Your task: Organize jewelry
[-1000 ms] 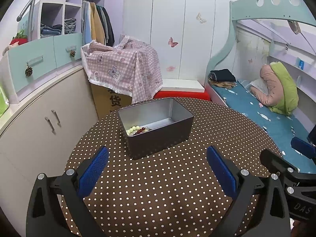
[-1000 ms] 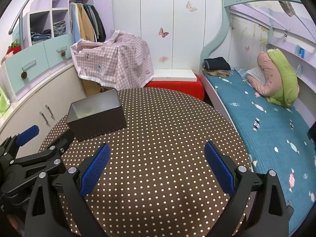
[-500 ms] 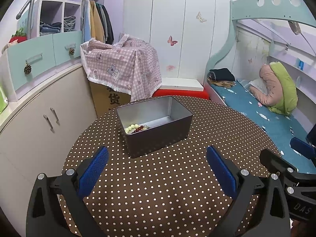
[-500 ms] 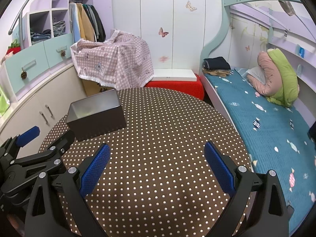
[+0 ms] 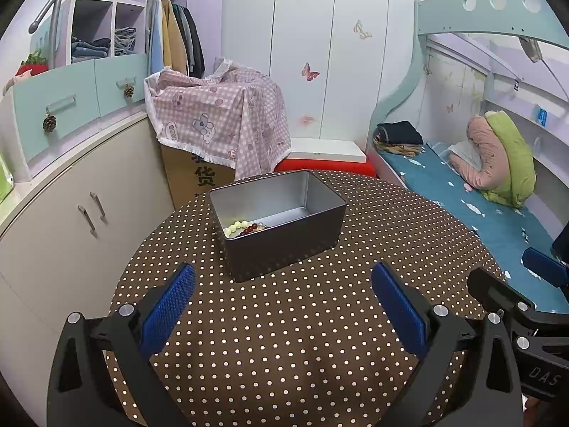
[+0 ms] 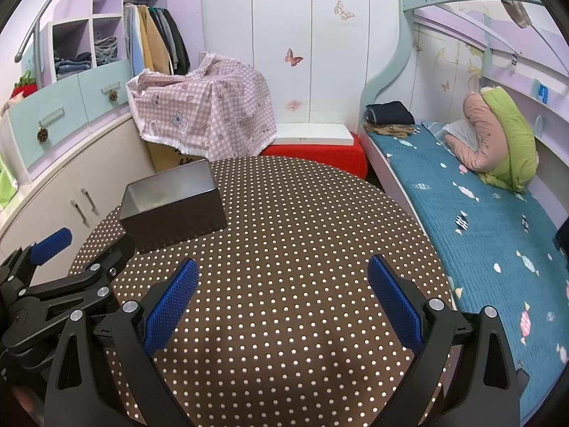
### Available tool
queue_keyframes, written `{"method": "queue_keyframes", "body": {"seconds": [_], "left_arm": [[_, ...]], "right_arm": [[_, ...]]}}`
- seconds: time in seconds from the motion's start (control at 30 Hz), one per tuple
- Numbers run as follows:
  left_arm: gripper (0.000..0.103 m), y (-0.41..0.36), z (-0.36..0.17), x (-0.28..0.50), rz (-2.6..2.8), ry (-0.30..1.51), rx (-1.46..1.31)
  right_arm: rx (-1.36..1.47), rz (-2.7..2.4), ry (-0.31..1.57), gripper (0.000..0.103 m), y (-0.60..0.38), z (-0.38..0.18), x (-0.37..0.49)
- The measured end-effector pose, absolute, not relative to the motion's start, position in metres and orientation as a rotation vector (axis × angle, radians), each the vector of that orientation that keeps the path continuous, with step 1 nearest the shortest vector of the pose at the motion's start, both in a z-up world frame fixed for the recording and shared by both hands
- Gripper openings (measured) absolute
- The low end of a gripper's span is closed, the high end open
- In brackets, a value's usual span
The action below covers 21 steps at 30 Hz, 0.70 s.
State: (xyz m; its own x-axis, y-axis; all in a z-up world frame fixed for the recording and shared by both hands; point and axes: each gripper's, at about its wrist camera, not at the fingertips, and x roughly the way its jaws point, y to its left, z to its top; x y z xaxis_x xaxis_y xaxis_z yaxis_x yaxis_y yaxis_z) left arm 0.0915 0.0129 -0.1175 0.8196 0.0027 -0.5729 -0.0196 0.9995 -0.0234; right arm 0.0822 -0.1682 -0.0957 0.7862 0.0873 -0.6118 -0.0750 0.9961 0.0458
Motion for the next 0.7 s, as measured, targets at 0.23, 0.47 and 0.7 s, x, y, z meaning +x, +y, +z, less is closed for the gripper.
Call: {"method": "queue_keyframes", "body": {"seconds": [0.23,0.47,0.7], "left_arm": [[0.096,0.0126,-0.1175,0.0912,0.013,0.609,-0.029],[0.096,0.0132,-0.1183,0.0912,0.013,0.612,-0.029],[0.096,0.0134,-0.121,0.0912,0.017,0.614,-0.025]], "right_arm": [[0.019,0.089,0.661,0.093,-0.1691,-0.096,0.0822],[0.016,0.089,0.665,0.093,-0.174,-0.1026,0.0799],[0.013,0.09,0.669,0.093,-0.1748,-0.1042,0.0792]]}}
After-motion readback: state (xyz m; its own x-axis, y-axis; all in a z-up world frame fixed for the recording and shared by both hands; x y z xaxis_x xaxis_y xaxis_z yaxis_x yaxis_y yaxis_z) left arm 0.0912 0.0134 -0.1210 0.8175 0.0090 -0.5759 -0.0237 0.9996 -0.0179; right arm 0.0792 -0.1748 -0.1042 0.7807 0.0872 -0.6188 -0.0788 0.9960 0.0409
